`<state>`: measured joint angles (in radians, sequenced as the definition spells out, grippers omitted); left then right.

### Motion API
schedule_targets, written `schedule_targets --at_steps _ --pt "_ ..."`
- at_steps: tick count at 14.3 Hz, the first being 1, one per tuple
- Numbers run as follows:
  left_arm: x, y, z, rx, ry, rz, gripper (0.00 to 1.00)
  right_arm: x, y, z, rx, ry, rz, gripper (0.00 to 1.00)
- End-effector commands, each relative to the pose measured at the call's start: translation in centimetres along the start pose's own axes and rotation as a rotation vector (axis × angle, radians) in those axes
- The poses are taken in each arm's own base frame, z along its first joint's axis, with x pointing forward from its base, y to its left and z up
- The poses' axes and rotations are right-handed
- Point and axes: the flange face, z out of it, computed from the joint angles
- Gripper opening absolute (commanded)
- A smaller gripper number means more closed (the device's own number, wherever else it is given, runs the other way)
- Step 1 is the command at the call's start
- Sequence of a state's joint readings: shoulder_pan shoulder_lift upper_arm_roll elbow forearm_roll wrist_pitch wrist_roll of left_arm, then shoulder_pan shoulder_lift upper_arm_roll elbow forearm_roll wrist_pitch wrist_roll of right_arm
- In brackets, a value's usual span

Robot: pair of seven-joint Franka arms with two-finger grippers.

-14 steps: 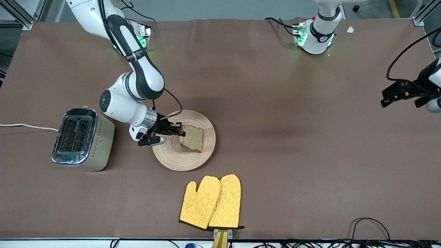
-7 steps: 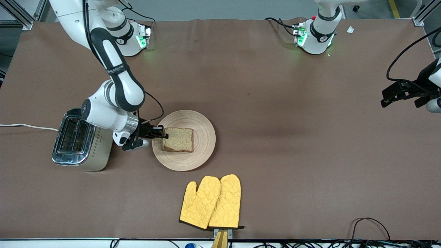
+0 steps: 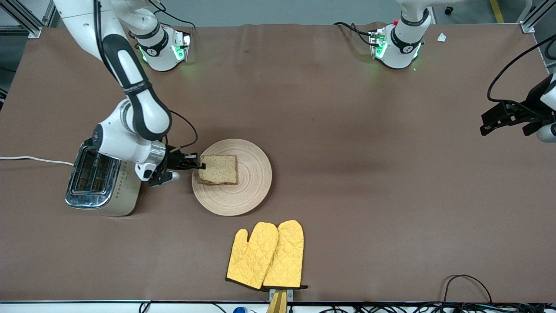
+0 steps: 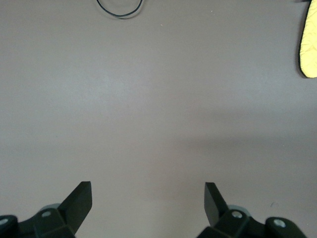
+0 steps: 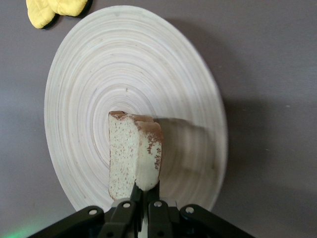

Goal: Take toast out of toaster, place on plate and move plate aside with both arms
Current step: 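Lower the toast onto the plate and open the right gripper, then withdraw the right gripper while the left gripper reaches toward the plate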

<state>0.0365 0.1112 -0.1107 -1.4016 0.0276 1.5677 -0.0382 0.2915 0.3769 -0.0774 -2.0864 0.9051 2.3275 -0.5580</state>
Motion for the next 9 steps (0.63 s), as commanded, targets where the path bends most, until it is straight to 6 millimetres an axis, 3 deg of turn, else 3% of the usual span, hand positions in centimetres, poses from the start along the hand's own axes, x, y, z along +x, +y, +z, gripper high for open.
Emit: schedule_targets --at_steps 1,2,4,5,6,9 --pt "-0.3 -0.3 -0.1 0.021 -0.005 0.008 1.0 -1.2 0.7 -1.6 0.036 0.013 0.001 0.01" --pt "-0.2 -0.3 0.2 0.02 -0.011 0.01 1.0 -1.2 0.7 -1.6 0.035 0.014 0.007 0.03" --pt "-0.3 -0.3 0.3 0.019 -0.024 0.01 1.0 -1.1 0.8 -1.7 0.032 0.016 0.008 0.55" --pt "-0.3 -0.3 0.4 0.021 -0.027 0.011 1.0 -1.1 0.8 -1.8 0.031 0.017 0.008 0.71" --pt "-0.2 -0.2 0.7 0.019 -0.034 0.013 1.0 -1.1 0.8 -1.8 0.031 0.017 0.008 1.0" --pt "-0.2 -0.1 0.9 0.019 -0.042 0.015 1.0 -1.0 -0.9 -1.2 0.027 0.015 0.025 1.0"
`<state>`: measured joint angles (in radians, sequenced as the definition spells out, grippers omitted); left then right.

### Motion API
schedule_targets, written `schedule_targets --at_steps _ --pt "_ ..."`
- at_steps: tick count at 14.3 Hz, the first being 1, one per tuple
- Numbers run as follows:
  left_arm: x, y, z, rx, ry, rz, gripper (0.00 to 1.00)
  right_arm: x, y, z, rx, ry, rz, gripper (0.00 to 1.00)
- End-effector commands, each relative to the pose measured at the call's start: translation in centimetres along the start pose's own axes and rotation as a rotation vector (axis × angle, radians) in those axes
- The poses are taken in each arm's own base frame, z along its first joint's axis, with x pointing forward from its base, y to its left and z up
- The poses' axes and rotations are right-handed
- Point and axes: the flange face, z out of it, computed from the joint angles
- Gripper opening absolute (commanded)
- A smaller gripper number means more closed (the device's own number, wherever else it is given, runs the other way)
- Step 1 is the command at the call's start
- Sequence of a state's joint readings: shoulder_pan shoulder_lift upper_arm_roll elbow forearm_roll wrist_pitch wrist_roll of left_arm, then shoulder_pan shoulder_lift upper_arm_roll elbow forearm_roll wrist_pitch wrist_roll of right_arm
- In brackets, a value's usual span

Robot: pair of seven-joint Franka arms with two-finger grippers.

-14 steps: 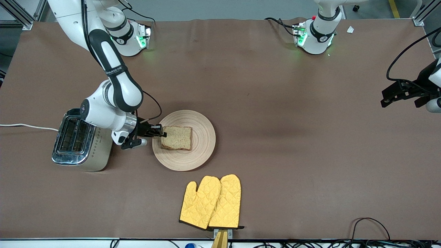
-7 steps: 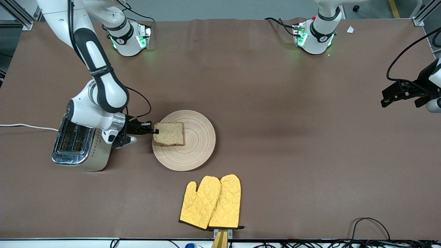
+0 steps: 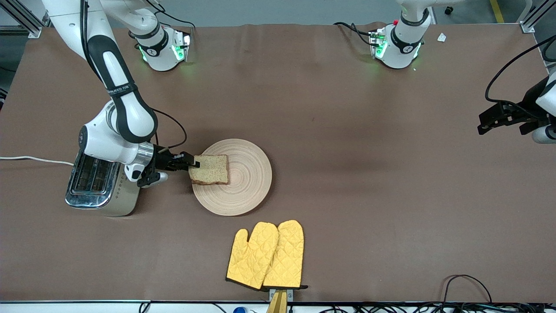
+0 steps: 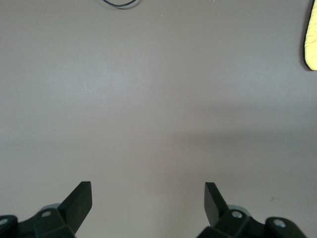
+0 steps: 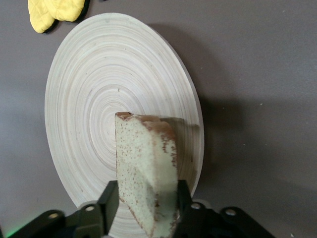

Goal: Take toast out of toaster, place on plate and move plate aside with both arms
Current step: 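Withdraw the right gripper while the left gripper reaches toward the plate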

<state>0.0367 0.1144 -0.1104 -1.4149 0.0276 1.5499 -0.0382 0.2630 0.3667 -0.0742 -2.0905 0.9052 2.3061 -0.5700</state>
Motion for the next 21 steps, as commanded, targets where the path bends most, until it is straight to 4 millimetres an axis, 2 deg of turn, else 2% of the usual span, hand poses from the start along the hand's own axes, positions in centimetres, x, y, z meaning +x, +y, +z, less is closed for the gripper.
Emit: schedule_targets --at_steps 1,4,7,9,12,14,17,19,21 --pt "-0.1 -0.1 -0.1 0.018 -0.008 0.014 1.0 -0.7 -2.4 -0.2 0.011 0.015 0.011 1.0" --pt "-0.1 -0.1 -0.1 0.018 -0.008 0.011 1.0 -0.4 -2.8 -0.3 -0.001 0.012 0.013 1.0" --pt "0.0 -0.1 0.0 0.018 -0.009 0.013 1.0 -0.3 -4.2 0.7 -0.027 0.034 0.0 1.0" --pt "0.0 -0.1 0.0 0.018 -0.009 0.011 1.0 0.5 -4.8 0.1 -0.04 0.049 -0.032 1.0" --pt "0.0 -0.1 0.0 0.018 -0.009 0.011 1.0 1.1 -3.2 -1.3 -0.134 0.025 -0.101 1.0" --pt "0.0 -0.1 -0.1 0.018 -0.008 0.011 1.0 1.6 -1.6 -3.8 -0.207 0.026 -0.138 1.0" --pt "0.0 -0.1 -0.1 0.02 -0.005 0.013 1.0 1.8 -0.9 -9.3 -0.312 0.008 -0.19 1.0" --pt "0.0 0.1 -0.1 0.019 -0.004 0.016 1.0 2.2 -1.9 -14.2 -0.372 -0.032 -0.137 1.0" --pt "0.0 0.2 -0.2 0.019 -0.004 0.017 1.0 3.1 -4.1 -19.2 -0.411 -0.084 -0.077 1.0"
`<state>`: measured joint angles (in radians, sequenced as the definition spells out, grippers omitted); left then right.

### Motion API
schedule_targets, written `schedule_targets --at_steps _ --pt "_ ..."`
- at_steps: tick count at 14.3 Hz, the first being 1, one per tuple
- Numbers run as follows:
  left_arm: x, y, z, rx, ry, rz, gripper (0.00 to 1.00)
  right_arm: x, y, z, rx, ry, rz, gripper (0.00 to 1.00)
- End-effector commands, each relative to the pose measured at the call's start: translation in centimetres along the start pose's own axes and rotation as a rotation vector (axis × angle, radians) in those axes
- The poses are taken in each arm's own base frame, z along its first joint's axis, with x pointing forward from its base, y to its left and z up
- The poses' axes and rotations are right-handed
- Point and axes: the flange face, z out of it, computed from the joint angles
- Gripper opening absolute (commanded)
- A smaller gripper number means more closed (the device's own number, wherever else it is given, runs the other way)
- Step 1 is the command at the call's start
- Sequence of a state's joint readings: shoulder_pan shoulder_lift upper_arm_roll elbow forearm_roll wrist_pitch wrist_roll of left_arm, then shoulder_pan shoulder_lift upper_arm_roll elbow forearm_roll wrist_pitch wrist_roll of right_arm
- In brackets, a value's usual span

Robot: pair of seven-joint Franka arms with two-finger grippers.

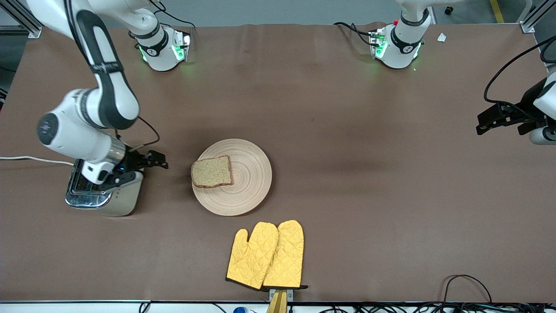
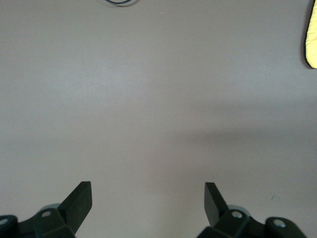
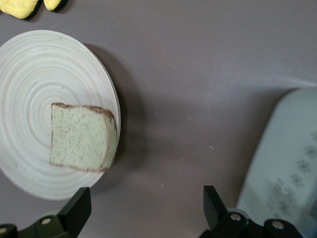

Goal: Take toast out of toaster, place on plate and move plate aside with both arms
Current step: 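Withdraw the right gripper while the left gripper reaches toward the plate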

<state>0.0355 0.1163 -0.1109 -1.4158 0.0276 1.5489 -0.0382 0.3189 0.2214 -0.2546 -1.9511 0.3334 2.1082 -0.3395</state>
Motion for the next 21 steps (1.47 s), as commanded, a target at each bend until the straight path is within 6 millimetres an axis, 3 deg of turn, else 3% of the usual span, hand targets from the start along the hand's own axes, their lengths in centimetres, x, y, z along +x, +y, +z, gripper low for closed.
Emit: schedule_targets --at_steps 1,3,5,7,9,11,12,14,17,21 --pt "-0.1 0.1 -0.3 0.018 -0.002 0.016 1.0 0.5 -0.4 -8.5 -0.062 -0.063 0.073 1.0" --pt "0.0 0.1 -0.3 0.018 -0.001 0.013 1.0 0.2 1.0 -13.1 -0.098 -0.096 0.096 1.0" --pt "0.0 0.1 -0.1 0.016 -0.005 0.019 1.0 -0.8 2.4 -16.6 -0.141 -0.115 0.119 1.0" --pt "-0.1 1.4 0.1 0.0 -0.012 0.042 1.0 -2.3 2.7 -19.5 -0.157 -0.102 0.139 1.0" --pt "0.7 3.9 2.7 -0.077 -0.062 0.074 1.0 -4.2 3.2 -22.1 -0.184 -0.097 0.17 1.0" --pt "2.0 6.2 6.7 -0.214 -0.141 0.082 1.0 -5.2 2.8 -24.3 -0.19 -0.083 0.173 1.0" --pt "2.7 8.4 9.1 -0.256 -0.183 0.105 1.0 -5.6 2.7 -25.2 -0.199 -0.099 0.178 1.0" --pt "3.6 11.1 12.9 -0.343 -0.251 0.102 1.0 -6.4 3.2 -27.3 -0.244 -0.104 0.232 1.0" --pt "4.8 14.4 17.6 -0.455 -0.31 0.062 1.0 -6.9 3.9 -28.1 -0.252 -0.092 0.249 1.0" --pt "6.1 20.5 24.7 -0.598 -0.359 -0.044 1.0 -8.0 3.9 -29.3 -0.233 -0.083 0.256 1.0"
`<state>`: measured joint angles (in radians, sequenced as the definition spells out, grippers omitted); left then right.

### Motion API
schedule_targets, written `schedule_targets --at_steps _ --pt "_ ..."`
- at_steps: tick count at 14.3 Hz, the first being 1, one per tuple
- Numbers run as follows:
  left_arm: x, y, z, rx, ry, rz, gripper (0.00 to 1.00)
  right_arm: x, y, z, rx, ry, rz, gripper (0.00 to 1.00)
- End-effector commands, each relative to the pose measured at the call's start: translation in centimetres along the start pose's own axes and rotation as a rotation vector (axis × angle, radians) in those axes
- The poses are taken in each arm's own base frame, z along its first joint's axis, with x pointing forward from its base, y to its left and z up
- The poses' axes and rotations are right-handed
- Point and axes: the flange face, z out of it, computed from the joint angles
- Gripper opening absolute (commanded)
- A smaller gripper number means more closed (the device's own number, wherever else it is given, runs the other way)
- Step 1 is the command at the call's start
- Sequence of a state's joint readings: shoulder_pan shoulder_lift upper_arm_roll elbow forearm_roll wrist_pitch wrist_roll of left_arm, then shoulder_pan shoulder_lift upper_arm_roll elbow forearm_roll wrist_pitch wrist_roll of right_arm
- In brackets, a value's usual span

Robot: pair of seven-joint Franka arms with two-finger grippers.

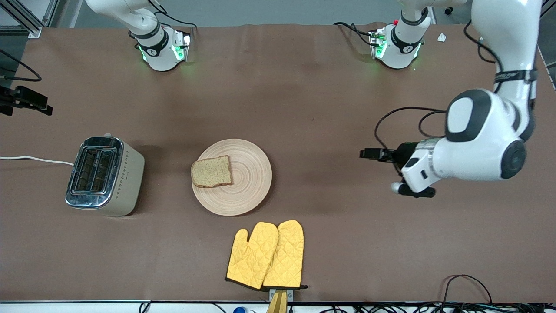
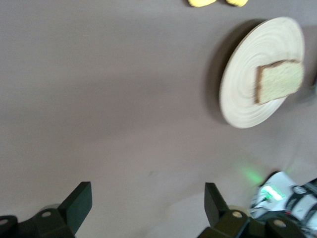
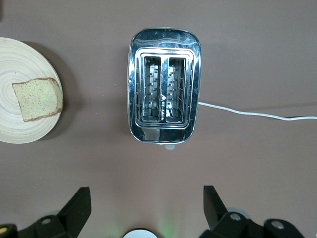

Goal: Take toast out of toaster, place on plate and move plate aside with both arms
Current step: 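Lower the left gripper to the rim of the wooden plate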

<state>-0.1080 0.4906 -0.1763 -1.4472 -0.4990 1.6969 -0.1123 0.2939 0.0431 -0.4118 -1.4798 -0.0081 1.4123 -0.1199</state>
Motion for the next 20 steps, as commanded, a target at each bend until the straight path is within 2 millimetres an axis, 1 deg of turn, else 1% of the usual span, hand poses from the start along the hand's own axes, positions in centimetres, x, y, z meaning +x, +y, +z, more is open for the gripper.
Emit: schedule_targets --at_steps 1,2,3,4,5,6,7,8,9,10,11,13,14,16,18,19,20 --pt "2.9 1.9 6.1 -0.139 -0.004 -0.055 1.0 -1.1 -0.5 -1.0 0.002 0.003 0.006 1.0" --pt "3.4 3.2 8.5 -0.178 -0.007 -0.063 1.0 -1.1 -0.4 -1.0 0.005 0.003 0.007 1.0" --pt "3.7 4.5 11.2 -0.205 -0.008 -0.07 1.0 -1.3 -0.8 -1.3 0.005 0.008 -0.001 1.0" --pt "4.1 5.2 13.6 -0.224 0.0 -0.082 1.0 -1.9 -0.6 -2.0 0.008 0.024 0.004 1.0" --pt "4.5 5.7 16.3 -0.237 0.006 -0.093 1.0 -2.1 -1.0 -2.3 0.007 0.029 0.011 1.0" --pt "4.9 6.0 18.8 -0.246 0.018 -0.091 1.0 -2.2 -1.7 -2.2 0.007 0.013 0.024 1.0" --pt "4.6 7.5 21.8 -0.239 0.032 -0.069 1.0 -2.3 -2.4 -2.1 0.006 0.003 0.018 1.0" --pt "4.4 8.5 24.0 -0.236 0.053 -0.053 1.0 -2.3 -2.5 -2.2 0.006 0.003 0.016 1.0" --pt "4.3 8.8 26.0 -0.25 0.061 -0.055 1.0 -2.3 -2.6 -2.2 0.005 0.003 0.013 1.0" --pt "4.0 9.4 27.6 -0.276 0.059 -0.047 1.0 -2.3 -2.8 -2.2 0.005 0.003 0.01 1.0" --pt "3.9 9.7 28.9 -0.311 0.063 -0.043 1.0 -2.3 -2.8 -2.2 0.006 0.001 0.01 1.0" --pt "3.7 9.6 30.6 -0.357 0.069 -0.008 1.0 -2.5 -3.0 -2.2 0.012 -0.004 0.007 1.0" --pt "3.8 9.4 31.4 -0.364 0.068 0.006 1.0 -2.9 -2.9 -2.6 0.011 0.001 0.009 1.0" --pt "4.1 8.7 32.1 -0.36 0.091 0.016 1.0 -2.9 -2.8 -2.6 0.011 0.003 0.011 1.0" --pt "4.0 8.7 33.5 -0.341 0.116 0.011 1.0 -2.8 -2.9 -2.7 0.01 0.006 0.009 1.0" --pt "4.1 8.3 34.2 -0.336 0.121 0.002 0.99 -2.8 -3.0 -2.7 0.01 0.006 0.008 1.0" --pt "4.1 8.4 34.6 -0.332 0.126 0.002 0.99 -2.8 -3.0 -2.7 0.01 0.006 0.006 1.0"
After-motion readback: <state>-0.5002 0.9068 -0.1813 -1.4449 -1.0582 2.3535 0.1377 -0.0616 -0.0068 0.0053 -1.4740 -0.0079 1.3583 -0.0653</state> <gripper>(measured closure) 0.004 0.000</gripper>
